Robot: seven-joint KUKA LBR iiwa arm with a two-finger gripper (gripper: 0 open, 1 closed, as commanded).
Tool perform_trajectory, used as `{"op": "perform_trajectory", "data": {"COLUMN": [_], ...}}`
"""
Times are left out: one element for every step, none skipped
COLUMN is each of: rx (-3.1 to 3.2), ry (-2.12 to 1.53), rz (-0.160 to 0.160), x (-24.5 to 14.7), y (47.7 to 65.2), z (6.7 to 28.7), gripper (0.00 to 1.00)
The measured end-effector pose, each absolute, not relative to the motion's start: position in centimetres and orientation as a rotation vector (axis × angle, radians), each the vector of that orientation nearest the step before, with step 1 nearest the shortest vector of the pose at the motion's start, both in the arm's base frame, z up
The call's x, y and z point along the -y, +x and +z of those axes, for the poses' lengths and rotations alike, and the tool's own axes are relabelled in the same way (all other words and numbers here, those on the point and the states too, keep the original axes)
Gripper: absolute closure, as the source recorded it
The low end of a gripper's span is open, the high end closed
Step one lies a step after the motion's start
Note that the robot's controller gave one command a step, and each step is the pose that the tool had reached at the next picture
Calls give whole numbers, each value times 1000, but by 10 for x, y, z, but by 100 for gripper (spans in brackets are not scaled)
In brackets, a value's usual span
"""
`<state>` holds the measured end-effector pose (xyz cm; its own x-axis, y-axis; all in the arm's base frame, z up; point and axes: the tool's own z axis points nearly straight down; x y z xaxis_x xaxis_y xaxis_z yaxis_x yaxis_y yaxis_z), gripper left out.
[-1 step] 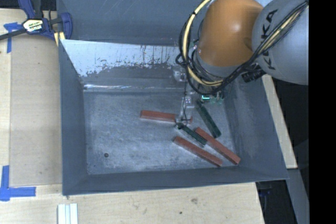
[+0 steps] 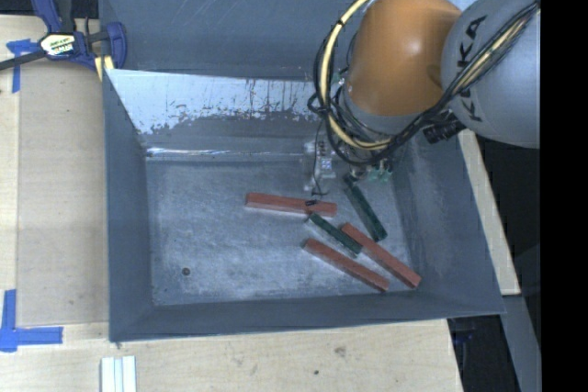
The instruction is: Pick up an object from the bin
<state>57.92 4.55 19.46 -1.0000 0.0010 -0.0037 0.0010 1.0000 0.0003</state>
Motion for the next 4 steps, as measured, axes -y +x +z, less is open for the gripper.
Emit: {"op": "perform_trajectory", "data": {"rx": [-3138, -3121, -3115, -3091], "ry": [2, -379, -372, -541], "rz": [1, 0, 1, 0], "x": [-45, -62, -62, -105], "y": [579, 610, 612, 578], "z": [195, 67, 71, 210], "gripper": [0, 0, 100, 100]}}
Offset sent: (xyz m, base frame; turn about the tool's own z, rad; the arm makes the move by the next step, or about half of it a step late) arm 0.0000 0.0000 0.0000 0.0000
